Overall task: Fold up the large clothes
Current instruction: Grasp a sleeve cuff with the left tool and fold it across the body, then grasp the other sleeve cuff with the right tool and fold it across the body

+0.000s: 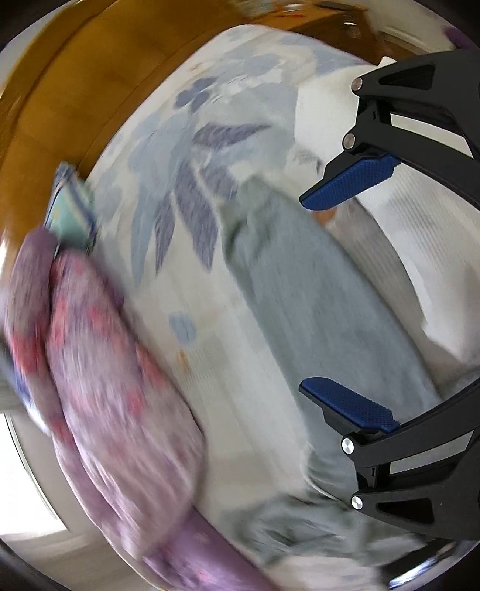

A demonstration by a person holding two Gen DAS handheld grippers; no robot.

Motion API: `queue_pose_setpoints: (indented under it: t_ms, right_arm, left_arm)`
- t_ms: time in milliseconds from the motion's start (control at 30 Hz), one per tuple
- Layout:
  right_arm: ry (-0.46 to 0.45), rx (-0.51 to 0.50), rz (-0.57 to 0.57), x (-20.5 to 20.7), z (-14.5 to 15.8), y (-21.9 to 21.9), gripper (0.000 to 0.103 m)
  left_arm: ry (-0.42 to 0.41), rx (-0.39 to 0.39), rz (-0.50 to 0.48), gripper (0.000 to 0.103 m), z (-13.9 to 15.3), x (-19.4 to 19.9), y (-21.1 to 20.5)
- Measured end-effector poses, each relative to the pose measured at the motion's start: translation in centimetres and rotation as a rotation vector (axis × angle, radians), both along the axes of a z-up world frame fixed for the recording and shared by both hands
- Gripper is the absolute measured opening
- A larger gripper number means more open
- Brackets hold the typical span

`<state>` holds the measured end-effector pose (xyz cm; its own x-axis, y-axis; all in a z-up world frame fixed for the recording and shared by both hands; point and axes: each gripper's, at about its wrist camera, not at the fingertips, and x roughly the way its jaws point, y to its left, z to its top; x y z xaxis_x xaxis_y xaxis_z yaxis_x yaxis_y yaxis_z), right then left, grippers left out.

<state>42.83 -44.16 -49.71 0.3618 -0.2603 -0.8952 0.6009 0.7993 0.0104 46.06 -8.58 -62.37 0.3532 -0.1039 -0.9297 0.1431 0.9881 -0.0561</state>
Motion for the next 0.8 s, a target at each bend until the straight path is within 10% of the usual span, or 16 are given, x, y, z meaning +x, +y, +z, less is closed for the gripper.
queue_pose_setpoints:
  t_ms: [100,200,367,600,800]
  right_arm:
    - [0.024,0.108,-0.149,-0.4,-2.0,-5.0,0.088]
    - [0.048,0.168,-0.237,0.0,-4.3,-8.7,0.088]
    - [0.196,0.293,-0.330,1.5,-10.1,-12.8,0.088]
    - [0.206,0.376,-0.393,2.4,-14.0,-15.3,0.088]
    - [0.224,0.424,-0.452,2.6,-16.7,-16.3,0.088]
  left_arm:
    - [0.026,0.011,-0.031,0.014,0.2,-0.7,-0.6]
    - [-0.020,0.031,-0.084,0.068,1.7,-1.9,-1.6]
    - [-0.013,-0.053,-0.104,0.071,3.3,-2.2,-1.9]
    - [-0.029,-0.117,0.181,0.078,4.1,0.4,4.2]
    - [0.028,-0.114,0.184,0.078,1.6,3.2,3.9]
